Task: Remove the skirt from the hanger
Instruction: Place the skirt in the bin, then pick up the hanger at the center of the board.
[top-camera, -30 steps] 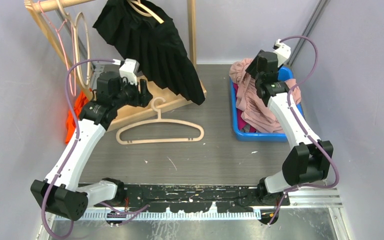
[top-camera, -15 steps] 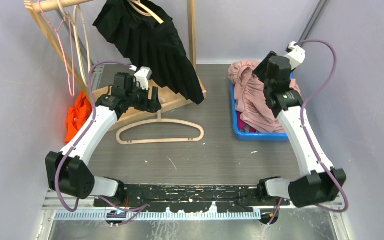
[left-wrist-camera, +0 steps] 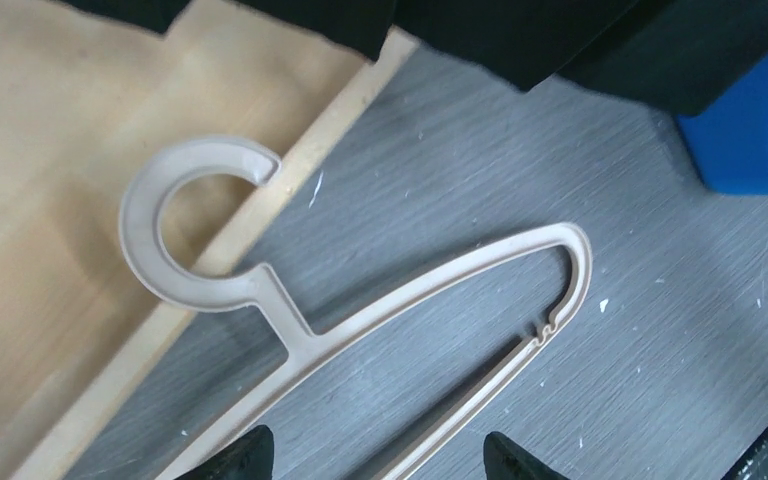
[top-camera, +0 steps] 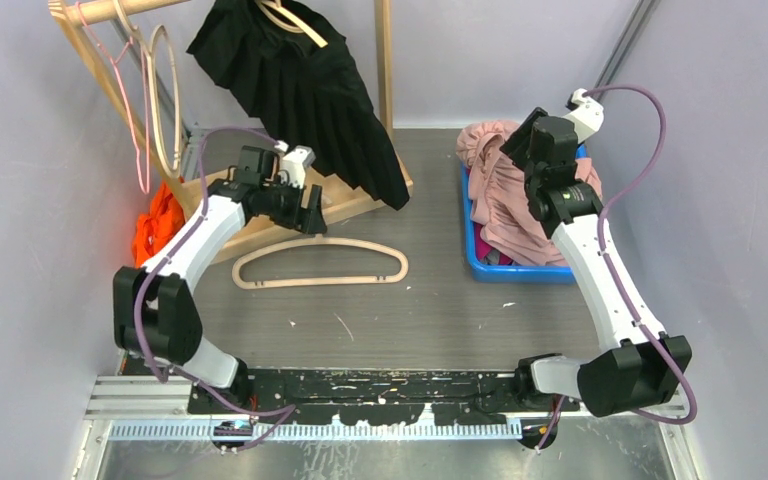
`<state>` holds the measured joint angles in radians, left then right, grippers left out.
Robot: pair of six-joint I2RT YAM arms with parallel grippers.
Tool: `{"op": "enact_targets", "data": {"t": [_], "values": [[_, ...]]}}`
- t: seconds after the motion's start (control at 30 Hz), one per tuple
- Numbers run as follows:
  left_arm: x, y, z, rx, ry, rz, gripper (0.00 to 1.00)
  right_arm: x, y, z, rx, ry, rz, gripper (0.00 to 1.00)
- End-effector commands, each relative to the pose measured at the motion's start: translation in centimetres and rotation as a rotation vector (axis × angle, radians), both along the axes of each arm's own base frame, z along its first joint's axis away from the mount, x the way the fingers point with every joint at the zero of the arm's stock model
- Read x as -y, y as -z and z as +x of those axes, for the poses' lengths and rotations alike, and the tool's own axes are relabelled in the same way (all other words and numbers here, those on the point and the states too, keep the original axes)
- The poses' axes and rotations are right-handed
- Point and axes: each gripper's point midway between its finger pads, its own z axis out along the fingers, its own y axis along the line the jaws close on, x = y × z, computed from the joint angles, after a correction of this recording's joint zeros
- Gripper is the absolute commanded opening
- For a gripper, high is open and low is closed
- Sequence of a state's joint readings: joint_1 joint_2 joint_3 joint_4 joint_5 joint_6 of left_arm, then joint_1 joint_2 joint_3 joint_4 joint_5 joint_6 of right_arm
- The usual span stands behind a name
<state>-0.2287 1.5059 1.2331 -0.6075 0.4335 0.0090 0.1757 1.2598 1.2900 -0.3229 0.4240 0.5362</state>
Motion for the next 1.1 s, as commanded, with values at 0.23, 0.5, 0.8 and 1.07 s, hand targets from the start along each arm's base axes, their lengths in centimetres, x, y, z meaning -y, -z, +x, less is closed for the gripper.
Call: {"op": "enact_targets", "data": {"t": [0.23, 0.5, 0.8, 1.07], "values": [[-1.1, 3.3, 0.0, -0.014, 0.030, 0.047, 0.74, 0.7, -2.4, -0.2, 0.110, 0.039, -0.003, 0.65], [-0.6, 6.0, 0.9, -0.003, 0.123, 0.076, 0.75, -0.1, -1.6, 0.5, 0.106, 0.003, 0.020, 0.65], [0.1, 9.0, 2.6, 0.026, 0.207, 0.089, 0.77, 0.3, -0.8, 1.3, 0.081, 0.012, -0.013, 0.65], [-0.3, 10.6, 3.6, 0.015, 0.213, 0.127, 0.77, 0.4, 0.3, 2.5, 0.059, 0.009, -0.012, 0.65]]}}
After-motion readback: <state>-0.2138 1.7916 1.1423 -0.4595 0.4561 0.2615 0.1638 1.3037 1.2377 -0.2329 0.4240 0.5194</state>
